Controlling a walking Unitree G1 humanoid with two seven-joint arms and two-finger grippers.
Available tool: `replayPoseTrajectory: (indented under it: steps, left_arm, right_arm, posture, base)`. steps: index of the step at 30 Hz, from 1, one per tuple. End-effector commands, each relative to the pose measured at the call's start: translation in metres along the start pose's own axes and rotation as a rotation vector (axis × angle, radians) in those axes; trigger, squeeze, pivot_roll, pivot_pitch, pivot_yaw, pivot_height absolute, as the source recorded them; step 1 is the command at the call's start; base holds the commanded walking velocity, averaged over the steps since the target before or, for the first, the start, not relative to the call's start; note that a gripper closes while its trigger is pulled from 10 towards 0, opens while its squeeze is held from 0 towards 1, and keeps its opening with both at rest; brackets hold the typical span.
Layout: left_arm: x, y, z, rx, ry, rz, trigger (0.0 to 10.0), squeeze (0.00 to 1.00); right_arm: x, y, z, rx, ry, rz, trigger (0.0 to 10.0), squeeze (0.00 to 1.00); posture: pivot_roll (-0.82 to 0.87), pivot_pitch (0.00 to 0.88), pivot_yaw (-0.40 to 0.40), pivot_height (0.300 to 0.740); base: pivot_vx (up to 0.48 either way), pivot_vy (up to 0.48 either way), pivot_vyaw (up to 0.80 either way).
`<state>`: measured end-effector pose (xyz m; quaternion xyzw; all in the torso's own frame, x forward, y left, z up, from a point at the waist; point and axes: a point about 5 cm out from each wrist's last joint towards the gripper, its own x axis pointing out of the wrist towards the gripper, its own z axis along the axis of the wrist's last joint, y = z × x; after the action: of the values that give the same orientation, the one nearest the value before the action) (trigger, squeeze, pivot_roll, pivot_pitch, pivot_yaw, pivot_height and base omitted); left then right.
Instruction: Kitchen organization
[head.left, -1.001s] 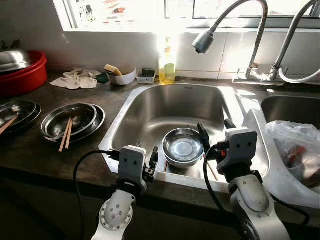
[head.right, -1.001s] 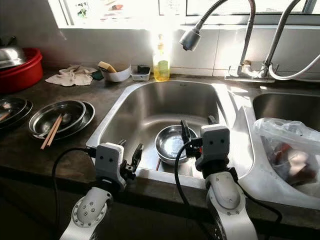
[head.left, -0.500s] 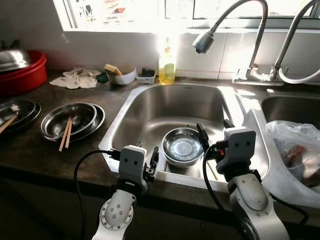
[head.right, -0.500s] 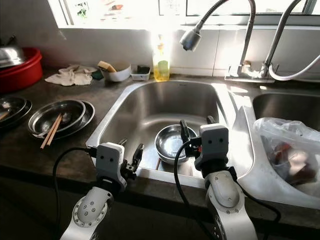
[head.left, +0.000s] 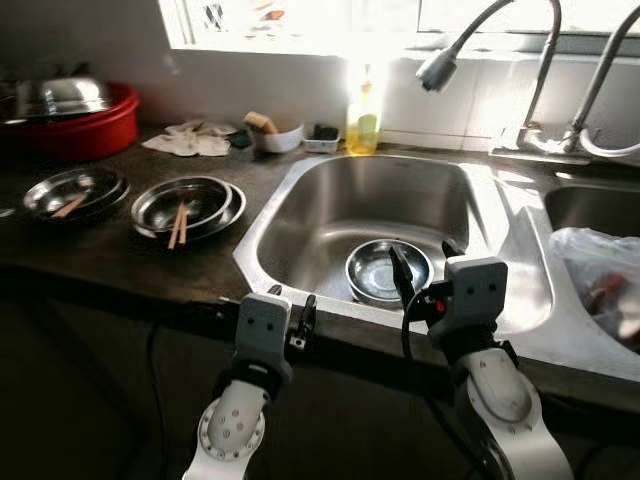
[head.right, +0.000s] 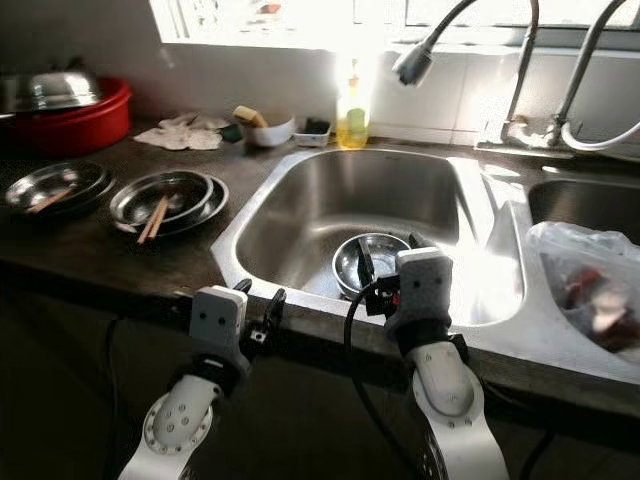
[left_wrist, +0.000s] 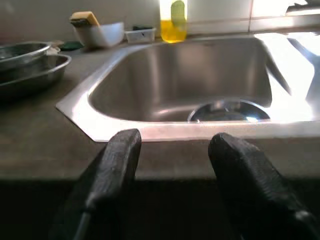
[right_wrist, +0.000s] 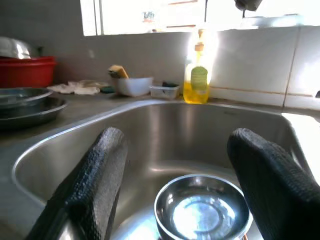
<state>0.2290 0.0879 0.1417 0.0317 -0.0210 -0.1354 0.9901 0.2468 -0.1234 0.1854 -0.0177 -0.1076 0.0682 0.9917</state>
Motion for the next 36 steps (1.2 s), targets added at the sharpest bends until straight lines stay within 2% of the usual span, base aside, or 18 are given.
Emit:
replayPoseTrajectory:
  steps: [1, 8, 12, 36]
  left_arm:
    - [0.0015, 0.0011, 0.0052, 0.012, -0.019, 0.002, 10.0, 0.0]
    - [0.0017, 0.002, 0.0051, 0.014, -0.02, 0.005, 10.0, 0.0]
    - [0.0027, 0.0033, 0.0061, 0.007, -0.024, 0.018, 10.0, 0.0]
    - [0.0047, 0.0044, 0.0075, 0.018, -0.03, 0.025, 10.0, 0.0]
  right_arm:
    - [0.0011, 0.0014, 0.0006, 0.008, 0.004, 0.001, 10.0, 0.0]
    - [0.0017, 0.0017, 0.0006, 0.008, 0.002, 0.002, 10.0, 0.0]
    - [0.0025, 0.0023, 0.0012, -0.01, 0.0, 0.011, 10.0, 0.0]
    - [0.0064, 0.0044, 0.0009, -0.022, -0.003, 0.028, 10.0, 0.0]
  posture:
    - [0.03, 0.02, 0.011, 0.74]
    - [0.03, 0.02, 0.011, 0.74]
    - [0.03, 0.02, 0.011, 0.74]
    - [0.04, 0.007, 0.009, 0.74]
  base:
    - [-0.315, 0.0, 0.0]
    - [-0.305, 0.0, 0.0]
    - [0.0, 0.0, 0.0]
    - [0.0, 0.0, 0.8]
